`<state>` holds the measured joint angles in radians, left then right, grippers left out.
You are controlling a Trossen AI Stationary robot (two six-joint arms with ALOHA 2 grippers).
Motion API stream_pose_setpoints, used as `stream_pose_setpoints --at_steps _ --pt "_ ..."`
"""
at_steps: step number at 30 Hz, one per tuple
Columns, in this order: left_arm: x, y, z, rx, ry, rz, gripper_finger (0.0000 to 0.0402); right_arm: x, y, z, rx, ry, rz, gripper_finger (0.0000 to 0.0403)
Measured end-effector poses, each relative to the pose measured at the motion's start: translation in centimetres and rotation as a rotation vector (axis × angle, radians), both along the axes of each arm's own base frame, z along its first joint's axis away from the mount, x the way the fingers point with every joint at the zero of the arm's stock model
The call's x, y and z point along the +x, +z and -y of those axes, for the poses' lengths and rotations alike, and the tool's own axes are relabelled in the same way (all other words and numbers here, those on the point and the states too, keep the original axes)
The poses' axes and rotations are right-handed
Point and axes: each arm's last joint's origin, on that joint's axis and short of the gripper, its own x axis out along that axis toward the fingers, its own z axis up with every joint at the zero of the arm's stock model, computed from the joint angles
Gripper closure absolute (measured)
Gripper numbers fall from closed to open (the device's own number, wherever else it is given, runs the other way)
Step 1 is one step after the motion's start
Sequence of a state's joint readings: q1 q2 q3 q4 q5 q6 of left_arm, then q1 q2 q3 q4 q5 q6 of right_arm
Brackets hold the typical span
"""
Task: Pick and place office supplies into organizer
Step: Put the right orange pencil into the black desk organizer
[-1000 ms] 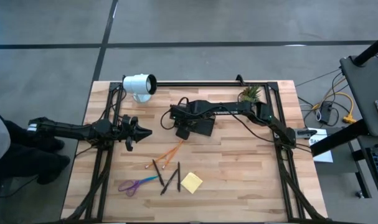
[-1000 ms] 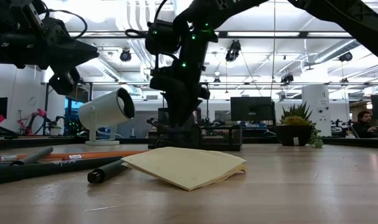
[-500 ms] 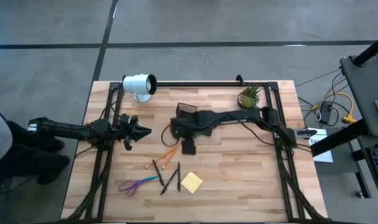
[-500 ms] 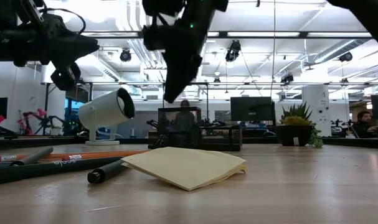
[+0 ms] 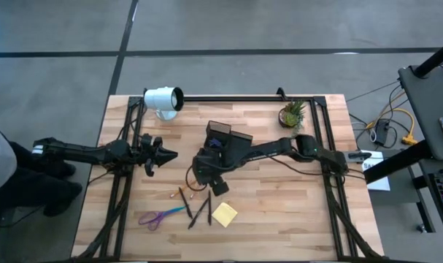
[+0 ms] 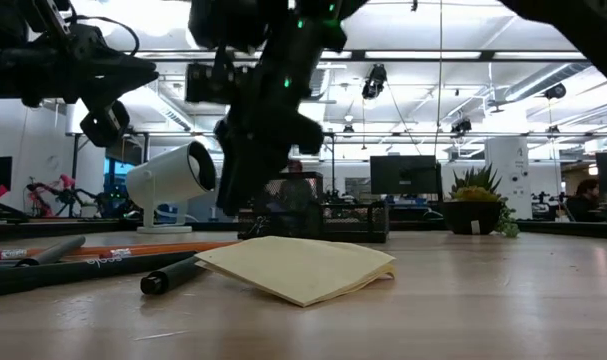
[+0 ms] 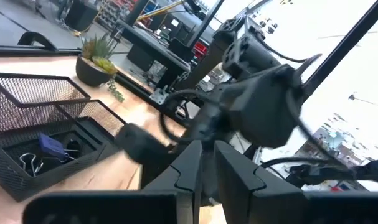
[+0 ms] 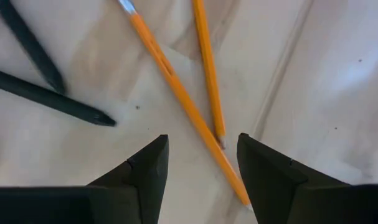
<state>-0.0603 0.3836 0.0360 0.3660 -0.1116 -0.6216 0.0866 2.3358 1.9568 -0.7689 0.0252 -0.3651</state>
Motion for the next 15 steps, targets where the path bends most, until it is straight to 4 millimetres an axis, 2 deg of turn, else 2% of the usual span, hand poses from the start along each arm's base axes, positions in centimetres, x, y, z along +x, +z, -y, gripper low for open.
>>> stream_pose_setpoints --at_steps 9,15 --pt "0.0 0.0 0.0 -0.011 -0.002 0.0 0.0375 0.0 -1.3 3.1 0.072 -0.095 -0.044 0.0228" --pt "0.0 0.0 0.0 -0.011 -0.002 0.001 0.0375 -0.2 -1.8 3.4 0.132 -0.078 -0.069 0.0227"
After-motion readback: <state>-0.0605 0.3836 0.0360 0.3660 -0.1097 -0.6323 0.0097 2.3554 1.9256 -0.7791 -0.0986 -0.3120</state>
